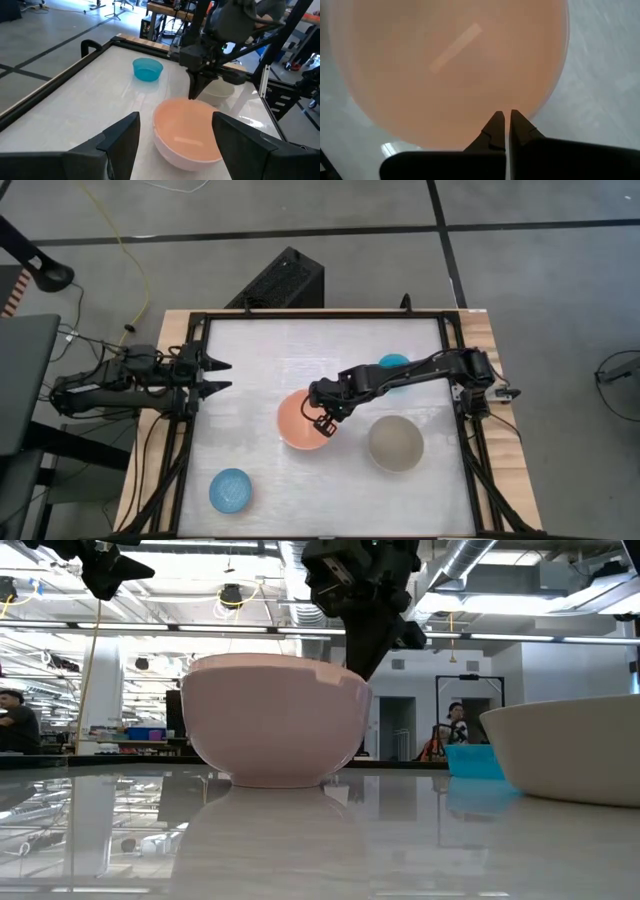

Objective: Nest bowls inside each other by size order
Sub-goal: Stack the gray bowl on top of the transparent orange bowl

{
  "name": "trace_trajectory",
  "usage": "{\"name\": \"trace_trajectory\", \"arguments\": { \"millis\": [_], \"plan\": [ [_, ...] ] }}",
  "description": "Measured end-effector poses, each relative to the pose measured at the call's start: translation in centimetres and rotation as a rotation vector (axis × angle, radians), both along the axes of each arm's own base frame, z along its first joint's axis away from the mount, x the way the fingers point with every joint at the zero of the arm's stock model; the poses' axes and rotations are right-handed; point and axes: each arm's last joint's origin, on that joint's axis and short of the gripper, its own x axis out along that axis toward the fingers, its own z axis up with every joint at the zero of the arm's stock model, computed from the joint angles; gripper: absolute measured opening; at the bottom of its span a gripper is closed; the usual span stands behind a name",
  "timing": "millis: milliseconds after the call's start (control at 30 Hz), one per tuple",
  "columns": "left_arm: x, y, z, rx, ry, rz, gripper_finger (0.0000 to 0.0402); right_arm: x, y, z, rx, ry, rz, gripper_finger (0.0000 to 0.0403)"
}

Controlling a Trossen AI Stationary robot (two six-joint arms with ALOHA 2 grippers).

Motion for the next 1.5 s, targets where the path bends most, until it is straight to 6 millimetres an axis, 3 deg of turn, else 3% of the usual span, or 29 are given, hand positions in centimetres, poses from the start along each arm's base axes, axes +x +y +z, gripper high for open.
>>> {"name": "trace_trajectory", "arguments": {
  "millis": [200,400,667,900,1033,1200,1333,1500],
  "plan": [
    [0.0,0.0,0.0,0.0,0.0,0.0,0.0238,-0.1,0.0,0.4,0.001,-0.017,0.0,0.0],
    [0.0,0.0,0.0,0.0,-0.002,0.0,0.0238,-0.6,0.0,2.0,0.0,-0.009,0.005,0.0],
    [0.5,0.1,-0.1,0.003,0.02,0.031,0.0238,-4.5,0.8,4.8,0.001,0.098,-0.01,0.0],
    [2.3,0.3,-0.5,-0.039,0.085,0.049,0.0238,-8.4,2.1,7.1,-0.042,0.186,-0.123,0.0],
    [3.3,0.2,0.1,0.005,0.034,-0.032,0.0238,-10.6,3.4,8.0,-0.068,0.21,-0.187,0.0],
    [2.4,0.1,1.3,0.151,-0.082,-0.045,0.0238,-14.7,5.1,7.5,-0.033,0.176,-0.242,0.0],
    [1.1,0.1,1.9,0.195,-0.15,-0.014,0.0238,-18.6,5.3,5.4,0.025,0.096,-0.31,0.0],
    [0.1,0.2,-0.4,0.15,-0.193,0.07,0.0238,-22.6,4.2,2.5,0.105,0.03,-0.413,0.0]
  ]
}}
